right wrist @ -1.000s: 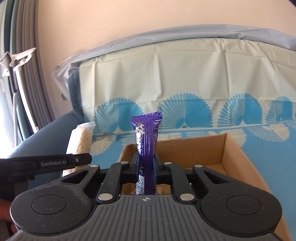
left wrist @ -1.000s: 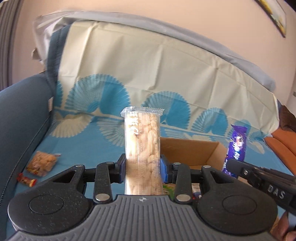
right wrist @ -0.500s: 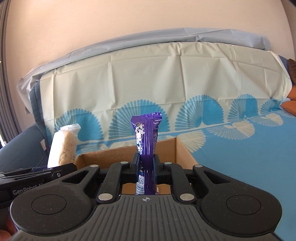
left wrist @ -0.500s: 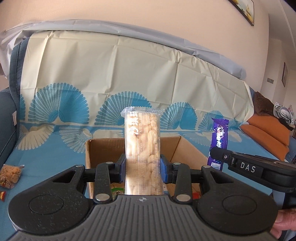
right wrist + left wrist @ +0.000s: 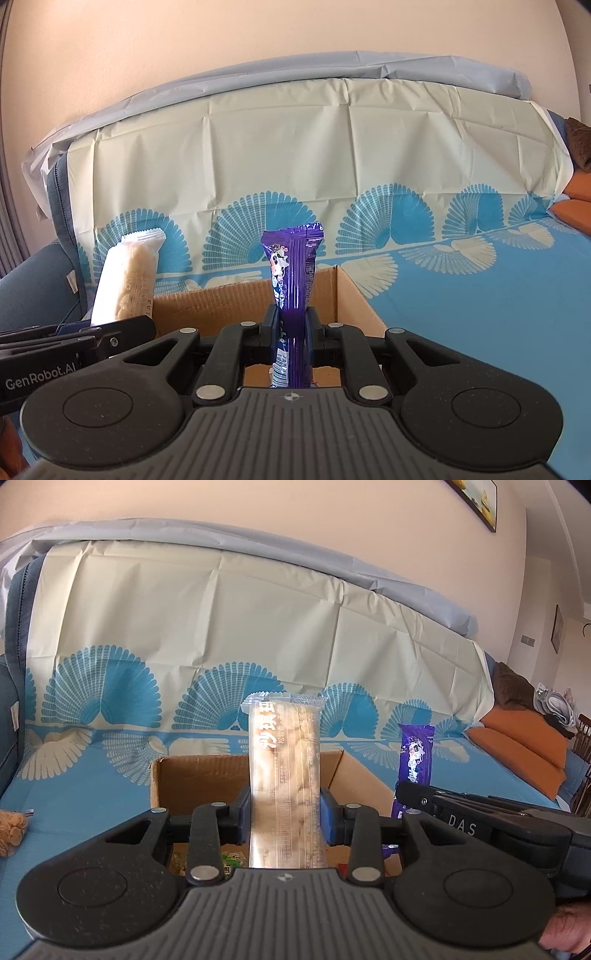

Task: Organize snacks
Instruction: 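Carry the bread bag in the left tool while the right tool carries the purple bar over the box, then open the left tool to drop the bread bag while the right tool drops the purple bar, then move both open tools back from the box to the last snacks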

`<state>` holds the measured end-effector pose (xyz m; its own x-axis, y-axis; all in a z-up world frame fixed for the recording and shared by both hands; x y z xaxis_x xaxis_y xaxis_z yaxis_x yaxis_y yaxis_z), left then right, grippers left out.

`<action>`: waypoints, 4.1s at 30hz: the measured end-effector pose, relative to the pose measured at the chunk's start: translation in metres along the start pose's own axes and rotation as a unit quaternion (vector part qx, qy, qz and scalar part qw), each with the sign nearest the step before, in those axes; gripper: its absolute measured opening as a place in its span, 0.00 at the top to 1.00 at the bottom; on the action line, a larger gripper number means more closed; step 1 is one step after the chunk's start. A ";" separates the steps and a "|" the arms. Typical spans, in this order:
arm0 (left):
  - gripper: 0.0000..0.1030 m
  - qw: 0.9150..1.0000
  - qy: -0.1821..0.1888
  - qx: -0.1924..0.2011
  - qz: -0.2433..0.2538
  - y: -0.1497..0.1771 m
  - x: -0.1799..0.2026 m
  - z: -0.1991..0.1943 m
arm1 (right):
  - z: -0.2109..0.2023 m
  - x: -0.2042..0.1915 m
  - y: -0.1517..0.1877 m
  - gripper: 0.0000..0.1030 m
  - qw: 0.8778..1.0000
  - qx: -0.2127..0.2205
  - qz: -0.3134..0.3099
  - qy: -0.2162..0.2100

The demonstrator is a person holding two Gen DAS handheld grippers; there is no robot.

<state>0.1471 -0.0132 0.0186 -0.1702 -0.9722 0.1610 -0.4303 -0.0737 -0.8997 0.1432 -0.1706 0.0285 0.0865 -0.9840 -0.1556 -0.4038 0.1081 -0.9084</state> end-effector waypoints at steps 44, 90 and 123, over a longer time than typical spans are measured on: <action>0.62 1.000 0.012 0.005 -0.018 -0.007 0.000 -0.004 | 0.004 -0.012 0.003 0.86 1.000 -0.001 -0.027 -0.012; 0.23 0.811 -0.266 -0.036 -0.520 0.080 -0.344 -0.036 | 0.056 -0.234 0.019 0.55 0.974 -0.046 0.034 -0.220; 0.46 0.859 -0.292 -0.094 -0.409 0.076 -0.361 0.052 | 0.093 -0.226 0.042 0.50 0.967 -0.136 0.090 -0.198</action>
<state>0.2215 0.3204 -0.1290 0.7078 -0.5621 0.4278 -0.3393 -0.8017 -0.4921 0.1916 0.0697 -0.0106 0.3119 -0.8157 -0.4871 -0.6652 0.1786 -0.7250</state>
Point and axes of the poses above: each gripper's, at about its wrist camera, not at the fingertips, and z roughly the way its jaws point, x to its right, y to its underside, the point moved 7 cm from there along z, roughly the way its jaws point, and after that the axes turned 1 degree about z, right-handed, at the moved point
